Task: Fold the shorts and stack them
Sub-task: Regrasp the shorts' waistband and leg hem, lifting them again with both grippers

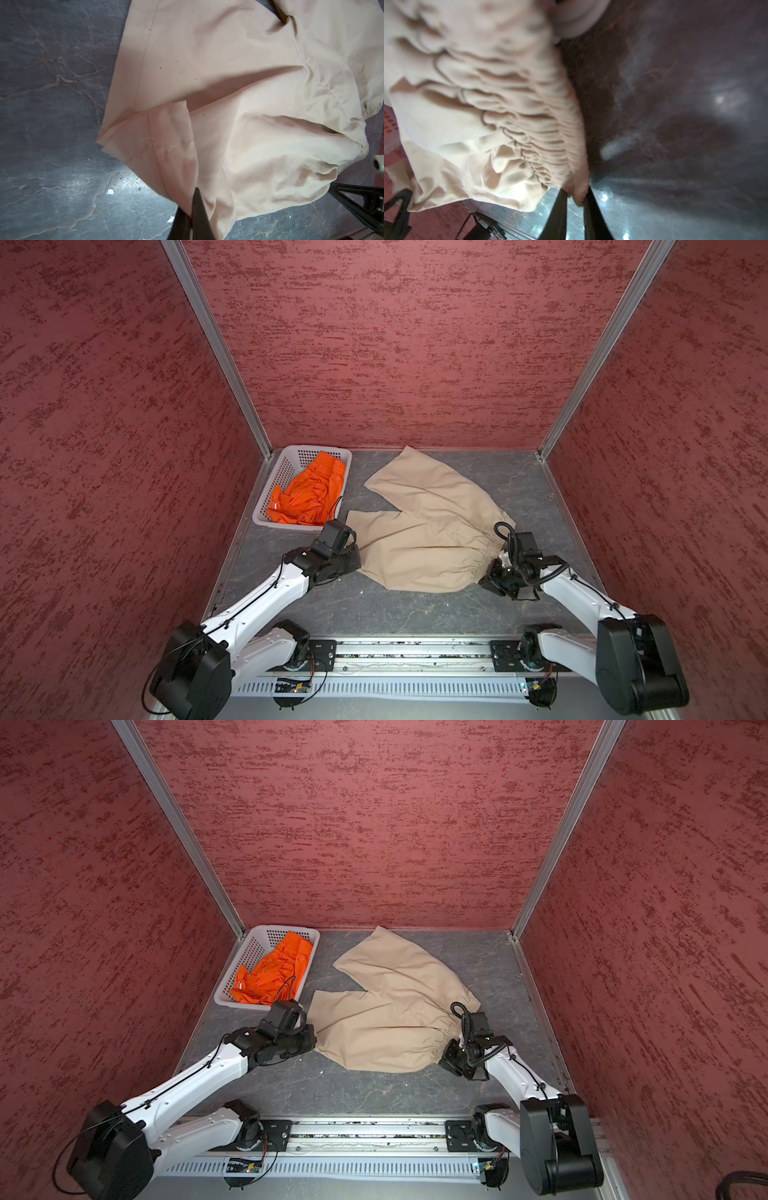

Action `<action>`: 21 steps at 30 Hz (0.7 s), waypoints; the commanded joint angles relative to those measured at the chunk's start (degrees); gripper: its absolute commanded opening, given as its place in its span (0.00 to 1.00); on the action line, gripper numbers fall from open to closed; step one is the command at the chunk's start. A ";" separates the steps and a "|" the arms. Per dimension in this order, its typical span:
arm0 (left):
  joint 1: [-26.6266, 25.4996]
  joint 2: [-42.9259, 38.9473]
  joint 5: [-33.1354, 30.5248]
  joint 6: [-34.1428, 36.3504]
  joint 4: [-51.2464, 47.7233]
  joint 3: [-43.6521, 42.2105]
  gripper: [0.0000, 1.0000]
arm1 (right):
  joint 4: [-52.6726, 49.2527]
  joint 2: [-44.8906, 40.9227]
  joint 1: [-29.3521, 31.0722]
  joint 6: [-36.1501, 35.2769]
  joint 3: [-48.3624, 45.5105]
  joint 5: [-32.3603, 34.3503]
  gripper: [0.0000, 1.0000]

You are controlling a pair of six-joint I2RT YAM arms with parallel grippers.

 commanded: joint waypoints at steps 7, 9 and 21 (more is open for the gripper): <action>0.42 -2.83 -6.45 4.60 -7.11 12.38 0.00 | -5.35 -10.65 0.33 -5.36 15.57 5.52 0.00; 1.09 -3.17 -7.87 6.42 -8.91 16.77 0.00 | -7.31 -11.86 0.33 -7.00 20.44 6.54 0.00; 7.59 -2.30 -12.54 20.87 -17.45 44.81 0.00 | -10.19 -10.75 0.29 -18.32 51.32 6.51 0.00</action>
